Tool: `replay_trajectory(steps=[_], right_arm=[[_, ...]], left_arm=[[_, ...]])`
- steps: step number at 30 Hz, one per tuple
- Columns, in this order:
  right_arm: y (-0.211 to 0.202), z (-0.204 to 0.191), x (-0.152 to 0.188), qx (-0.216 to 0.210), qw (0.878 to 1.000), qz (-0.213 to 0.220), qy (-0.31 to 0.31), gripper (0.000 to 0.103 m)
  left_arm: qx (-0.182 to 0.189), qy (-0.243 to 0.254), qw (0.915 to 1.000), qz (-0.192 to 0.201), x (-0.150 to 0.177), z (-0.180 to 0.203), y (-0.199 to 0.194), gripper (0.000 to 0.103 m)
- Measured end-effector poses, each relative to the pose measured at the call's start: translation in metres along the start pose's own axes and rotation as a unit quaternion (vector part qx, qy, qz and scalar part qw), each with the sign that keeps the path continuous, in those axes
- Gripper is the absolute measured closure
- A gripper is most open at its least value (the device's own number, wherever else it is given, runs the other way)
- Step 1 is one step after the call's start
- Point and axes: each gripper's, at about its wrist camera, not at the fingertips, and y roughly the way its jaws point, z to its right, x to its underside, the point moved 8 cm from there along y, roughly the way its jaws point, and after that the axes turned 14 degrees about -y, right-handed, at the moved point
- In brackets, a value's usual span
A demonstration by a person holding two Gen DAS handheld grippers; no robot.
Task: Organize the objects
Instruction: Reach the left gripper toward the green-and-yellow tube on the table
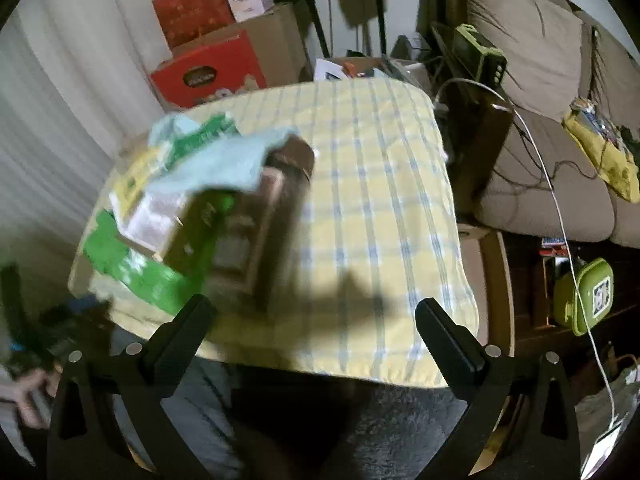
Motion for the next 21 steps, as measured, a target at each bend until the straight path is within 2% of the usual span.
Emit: replay_trajectory(steps=[2, 4, 7, 10, 13, 16, 21], right_arm=[[-0.010, -0.009, -0.021, 0.002, 1.000, 0.020, -0.022, 0.000], [-0.008, -0.019, -0.035, 0.012, 0.999, 0.023, -0.041, 0.000], [0.016, -0.028, -0.044, 0.027, 0.997, -0.010, -0.065, 0.000], [0.038, -0.027, -0.046, 0.032, 0.996, -0.040, -0.067, 0.000], [0.047, -0.027, -0.045, 0.022, 0.997, -0.044, -0.055, 0.000], [0.064, -0.028, -0.046, 0.017, 0.997, -0.055, -0.047, 0.000], [0.081, -0.025, -0.041, 0.023, 0.997, -0.058, -0.036, 0.000]], left_arm=[[0.018, -0.014, 0.9997, 0.000, 0.000, -0.005, 0.005, 0.054], [0.034, -0.023, 0.9990, 0.018, -0.006, -0.006, 0.002, 0.054], [0.079, -0.046, 0.9946, 0.049, -0.015, -0.008, -0.011, 0.054], [0.118, -0.060, 0.9894, 0.060, -0.022, -0.008, -0.021, 0.054], [0.117, -0.058, 0.9887, 0.073, -0.028, -0.008, -0.027, 0.054], [0.113, -0.057, 0.9895, 0.070, -0.030, -0.008, -0.027, 0.054], [0.101, -0.050, 0.9909, 0.075, -0.026, -0.006, -0.034, 0.054]])
